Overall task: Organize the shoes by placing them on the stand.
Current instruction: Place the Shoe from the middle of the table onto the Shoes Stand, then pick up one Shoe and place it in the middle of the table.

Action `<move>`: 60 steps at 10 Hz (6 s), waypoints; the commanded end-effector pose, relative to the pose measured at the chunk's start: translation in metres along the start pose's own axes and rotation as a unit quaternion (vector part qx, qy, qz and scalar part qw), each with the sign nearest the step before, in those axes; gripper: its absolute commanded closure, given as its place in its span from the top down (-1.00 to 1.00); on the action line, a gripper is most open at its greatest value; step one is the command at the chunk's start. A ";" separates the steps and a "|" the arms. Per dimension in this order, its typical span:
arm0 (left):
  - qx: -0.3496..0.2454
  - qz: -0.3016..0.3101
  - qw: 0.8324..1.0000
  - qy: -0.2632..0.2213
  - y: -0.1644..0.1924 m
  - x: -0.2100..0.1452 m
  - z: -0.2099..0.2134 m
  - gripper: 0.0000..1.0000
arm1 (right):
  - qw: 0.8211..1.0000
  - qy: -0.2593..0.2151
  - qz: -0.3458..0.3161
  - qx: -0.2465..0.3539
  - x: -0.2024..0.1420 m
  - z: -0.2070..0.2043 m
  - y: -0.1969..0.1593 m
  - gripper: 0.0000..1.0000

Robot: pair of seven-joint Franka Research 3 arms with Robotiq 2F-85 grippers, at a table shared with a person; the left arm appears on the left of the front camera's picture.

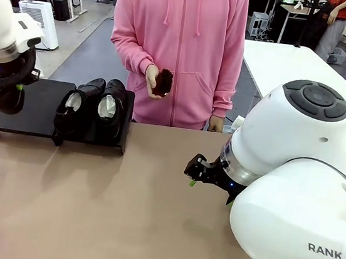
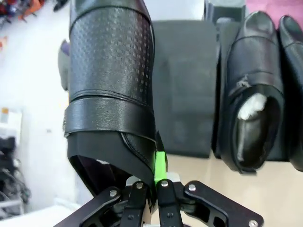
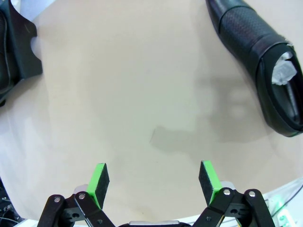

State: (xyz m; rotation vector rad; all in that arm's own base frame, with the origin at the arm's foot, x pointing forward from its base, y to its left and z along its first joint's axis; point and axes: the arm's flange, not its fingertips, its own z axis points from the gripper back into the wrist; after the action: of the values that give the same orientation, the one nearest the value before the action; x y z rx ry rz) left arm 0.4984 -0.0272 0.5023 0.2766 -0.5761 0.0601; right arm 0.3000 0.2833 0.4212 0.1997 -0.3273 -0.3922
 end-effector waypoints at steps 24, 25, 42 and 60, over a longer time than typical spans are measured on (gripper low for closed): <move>0.077 -0.001 0.997 -0.006 0.010 0.012 -0.125 0.86 | 1.000 0.008 -0.001 0.010 0.003 0.000 0.002 1.00; 0.076 0.020 0.997 -0.003 0.015 0.013 -0.114 0.86 | 1.000 0.008 -0.001 0.010 0.003 0.000 0.002 1.00; 0.009 0.033 0.996 0.087 0.020 -0.023 0.022 0.86 | 1.000 0.008 -0.001 0.010 0.003 0.000 0.002 1.00; -0.115 -0.028 0.977 0.176 0.030 -0.037 0.052 0.86 | 0.954 0.135 0.260 -0.060 0.069 -0.057 -0.102 1.00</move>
State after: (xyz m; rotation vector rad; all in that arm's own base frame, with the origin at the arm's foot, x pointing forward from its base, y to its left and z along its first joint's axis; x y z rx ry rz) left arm 0.4371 -0.0129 0.5329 0.0634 -0.2068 -0.0123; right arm 0.3573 0.1709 0.3716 -0.0069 -0.0778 0.1098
